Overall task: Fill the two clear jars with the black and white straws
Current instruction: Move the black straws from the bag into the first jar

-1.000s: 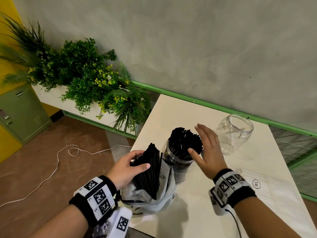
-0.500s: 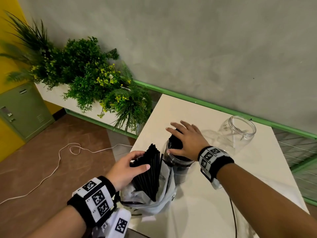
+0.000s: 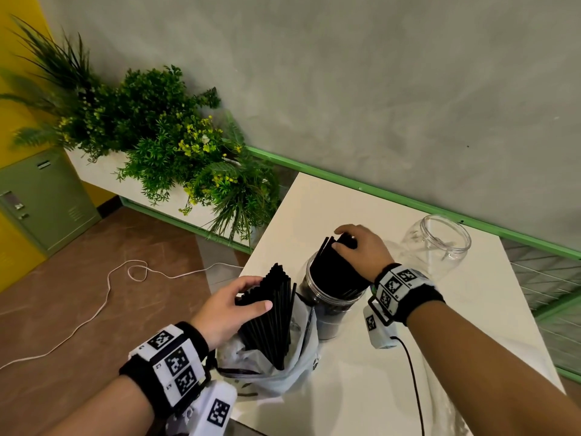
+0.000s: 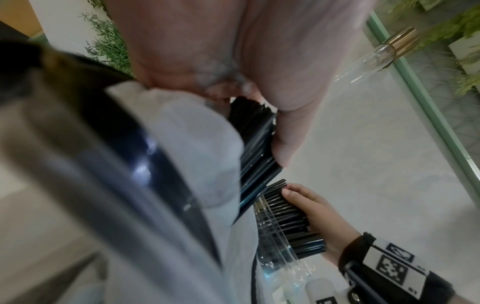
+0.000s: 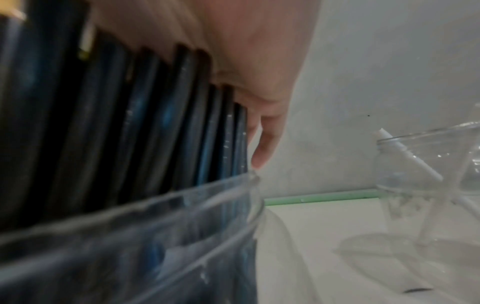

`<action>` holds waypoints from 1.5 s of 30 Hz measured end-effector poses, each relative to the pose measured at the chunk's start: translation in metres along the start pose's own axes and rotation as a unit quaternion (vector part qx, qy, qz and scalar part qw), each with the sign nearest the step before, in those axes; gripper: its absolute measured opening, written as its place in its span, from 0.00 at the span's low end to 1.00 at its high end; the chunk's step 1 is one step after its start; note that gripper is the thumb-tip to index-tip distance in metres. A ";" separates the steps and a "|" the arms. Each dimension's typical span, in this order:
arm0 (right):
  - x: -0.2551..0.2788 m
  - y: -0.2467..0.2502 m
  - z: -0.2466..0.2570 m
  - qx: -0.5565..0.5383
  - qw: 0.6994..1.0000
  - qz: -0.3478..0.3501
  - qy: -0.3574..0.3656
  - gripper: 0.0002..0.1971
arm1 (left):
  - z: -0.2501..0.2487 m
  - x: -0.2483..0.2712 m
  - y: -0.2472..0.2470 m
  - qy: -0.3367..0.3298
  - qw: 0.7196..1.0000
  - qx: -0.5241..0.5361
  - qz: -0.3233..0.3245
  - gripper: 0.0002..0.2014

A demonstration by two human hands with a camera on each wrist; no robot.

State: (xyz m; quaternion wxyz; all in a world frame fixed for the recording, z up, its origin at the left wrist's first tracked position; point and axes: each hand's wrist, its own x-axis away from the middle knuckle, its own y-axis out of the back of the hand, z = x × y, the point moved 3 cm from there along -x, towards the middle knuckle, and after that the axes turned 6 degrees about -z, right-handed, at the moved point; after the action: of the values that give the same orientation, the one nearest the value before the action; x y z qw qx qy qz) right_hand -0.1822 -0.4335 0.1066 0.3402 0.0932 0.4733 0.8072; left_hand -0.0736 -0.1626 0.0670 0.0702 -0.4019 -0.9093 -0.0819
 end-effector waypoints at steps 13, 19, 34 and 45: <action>0.089 -0.003 0.000 0.069 0.981 -0.120 0.136 0.38 | 0.003 -0.004 0.001 -0.009 1.000 0.003 0.016 0.33; 0.039 -0.007 0.003 0.173 0.974 -0.062 0.130 0.42 | 0.000 -0.001 0.000 -0.002 1.000 0.003 0.014 0.22; 0.000 -0.019 0.026 0.221 0.958 -0.011 0.180 0.25 | 0.004 -0.002 0.002 -0.005 1.000 -0.004 0.013 0.29; 0.120 -0.054 0.066 -0.244 0.966 0.053 0.068 0.34 | 0.008 -0.004 0.008 -0.023 1.000 -0.007 0.011 0.29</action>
State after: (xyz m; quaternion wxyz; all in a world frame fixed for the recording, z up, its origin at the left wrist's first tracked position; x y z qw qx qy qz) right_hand -0.2163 -0.2934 0.0772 0.2762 -0.0228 0.2784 0.9196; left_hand -0.0655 -0.1582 0.0588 0.0476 -0.4144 -0.9055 -0.0783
